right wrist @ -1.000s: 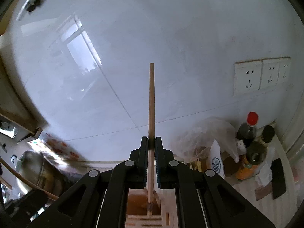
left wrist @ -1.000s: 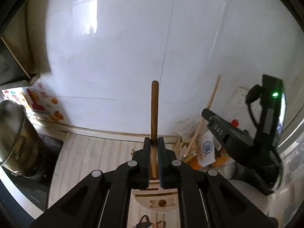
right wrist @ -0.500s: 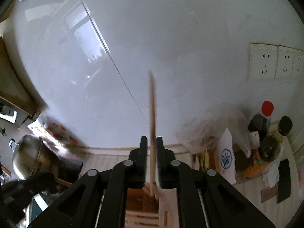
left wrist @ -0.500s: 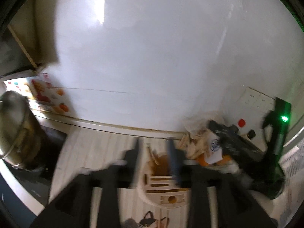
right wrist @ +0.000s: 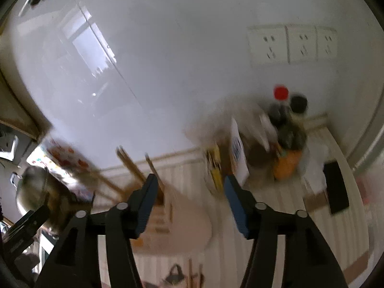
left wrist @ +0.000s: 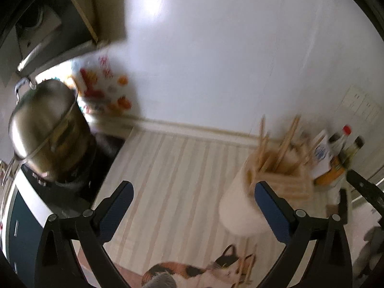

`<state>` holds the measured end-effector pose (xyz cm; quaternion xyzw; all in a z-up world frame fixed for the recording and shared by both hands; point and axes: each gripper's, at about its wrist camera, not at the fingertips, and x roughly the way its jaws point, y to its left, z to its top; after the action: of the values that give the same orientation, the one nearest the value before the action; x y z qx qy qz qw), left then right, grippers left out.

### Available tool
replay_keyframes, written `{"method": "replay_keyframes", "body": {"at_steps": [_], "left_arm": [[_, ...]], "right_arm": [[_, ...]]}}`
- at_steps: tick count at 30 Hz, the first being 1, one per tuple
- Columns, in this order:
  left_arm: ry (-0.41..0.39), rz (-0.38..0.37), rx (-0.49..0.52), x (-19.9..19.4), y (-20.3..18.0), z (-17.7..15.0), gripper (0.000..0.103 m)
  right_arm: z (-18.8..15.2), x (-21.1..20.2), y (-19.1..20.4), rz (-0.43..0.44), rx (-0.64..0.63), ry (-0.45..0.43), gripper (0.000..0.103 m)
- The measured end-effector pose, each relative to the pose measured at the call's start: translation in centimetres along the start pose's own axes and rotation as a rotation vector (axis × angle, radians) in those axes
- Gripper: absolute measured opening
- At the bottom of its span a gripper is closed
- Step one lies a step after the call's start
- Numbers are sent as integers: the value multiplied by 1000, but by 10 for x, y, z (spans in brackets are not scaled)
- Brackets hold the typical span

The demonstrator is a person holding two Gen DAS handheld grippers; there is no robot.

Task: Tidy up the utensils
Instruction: 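Lower the left gripper's chopstick into the holder and open while the right gripper does likewise, then move both grippers back to the mat and close each on a chopstick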

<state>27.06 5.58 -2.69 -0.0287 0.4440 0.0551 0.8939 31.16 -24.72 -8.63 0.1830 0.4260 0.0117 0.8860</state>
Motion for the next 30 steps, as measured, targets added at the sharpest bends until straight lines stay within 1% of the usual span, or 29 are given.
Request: {"method": "replay_keyframes", "body": {"at_steps": [1,3,4,6,11,12,15,17,21,23,26,28,30], "left_arm": [[13,2,1,4,1,-7,103],[43,26,8,18,3,-25,103],[54,38,18,25,3,-34,103],[100,86,36,43,4,-55,103],[227,157,93,88,3,-109,103],[260,164,107,99,2,-120,103],[335,172,128,122,-1,-145,103],[376,173,139,135,-2,-159,103],[429,190,165,151,-2,-175,103],[442,204,174,156,0,-180,103],[456,221,182,160,2,-185,103],[464,225,184,160,2,-189,103],[468,226,184,161,2,-191,103]], "right_arm": [[-10,0,-2,-3,-1,8,71],[-27,3,-3,-16,-12,23,77],[-38,4,-6,-21,-17,32,77],[-56,12,-7,-36,-33,65,77],[-106,46,-16,-73,-43,210,77],[-119,56,-19,-77,-41,255,77],[-145,79,-23,-91,-39,351,77],[-166,98,-23,-96,-45,422,76],[-199,125,-19,-107,-63,529,67],[-210,134,-17,-112,-65,563,63],[-224,146,-14,-128,-70,605,57],[-232,150,-10,-135,-82,628,51],[-237,153,-6,-149,-105,637,48]]}}
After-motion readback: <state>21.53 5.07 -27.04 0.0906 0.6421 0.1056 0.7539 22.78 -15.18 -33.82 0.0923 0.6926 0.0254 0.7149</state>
